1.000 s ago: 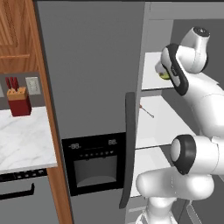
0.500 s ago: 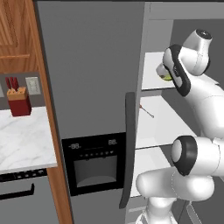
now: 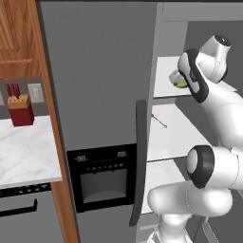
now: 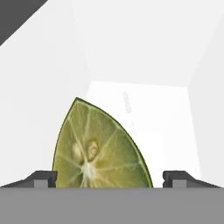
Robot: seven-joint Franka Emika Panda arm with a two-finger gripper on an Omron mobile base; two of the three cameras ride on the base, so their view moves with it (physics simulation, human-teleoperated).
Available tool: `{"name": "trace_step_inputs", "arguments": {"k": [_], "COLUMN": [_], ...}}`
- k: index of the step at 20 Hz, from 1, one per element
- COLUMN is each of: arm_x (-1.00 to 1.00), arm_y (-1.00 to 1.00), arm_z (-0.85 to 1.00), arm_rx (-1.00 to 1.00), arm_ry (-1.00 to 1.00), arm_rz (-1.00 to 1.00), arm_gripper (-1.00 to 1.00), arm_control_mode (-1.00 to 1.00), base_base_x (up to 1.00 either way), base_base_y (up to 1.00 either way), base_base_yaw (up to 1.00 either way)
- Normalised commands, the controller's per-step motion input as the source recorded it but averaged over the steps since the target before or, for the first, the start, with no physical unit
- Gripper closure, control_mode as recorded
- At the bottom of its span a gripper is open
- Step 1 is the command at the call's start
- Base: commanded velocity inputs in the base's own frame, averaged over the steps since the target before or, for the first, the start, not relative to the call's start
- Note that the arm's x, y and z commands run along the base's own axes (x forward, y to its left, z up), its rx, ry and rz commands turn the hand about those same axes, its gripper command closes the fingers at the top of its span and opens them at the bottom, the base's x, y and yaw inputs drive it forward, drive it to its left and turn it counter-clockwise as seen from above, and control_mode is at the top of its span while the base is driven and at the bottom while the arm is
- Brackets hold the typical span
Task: Take the lemon wedge from the fridge and place it on the plate with fish on the dining counter.
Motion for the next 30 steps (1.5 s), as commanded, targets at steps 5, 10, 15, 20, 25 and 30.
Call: {"name": "trace_step_inputs", "arguments": {"k": [5, 10, 15, 20, 25, 30], "arm_x": [0.27, 0.0, -0.62, -1.0, -1.0, -1.0], "arm_y": [0.05, 0.0, 0.03, 0.22, 0.37, 0.45], "arm_z": [-0.21, 0.0, 0.02, 0.0, 0.18, 0.01], "arm_rx": [0.03, 0.0, 0.0, 0.0, 0.02, 0.0], "arm_ry": [-0.01, 0.0, 0.0, 0.0, -0.08, -0.2], "arm_rz": [0.0, 0.0, 0.0, 0.0, 0.0, 0.0], "arm_gripper": [1.0, 1.0, 1.0, 1.0, 1.0, 1.0], "arm_control_mode": [-1.0, -1.0, -1.0, -1.0, -1.0, -1.0], "base_base_x": [0.0, 0.0, 0.0, 0.0, 0.0, 0.0], "base_base_y": [0.0, 0.0, 0.0, 0.0, 0.0, 0.0], "base_base_yaw": [0.0, 0.0, 0.0, 0.0, 0.0, 0.0]}}
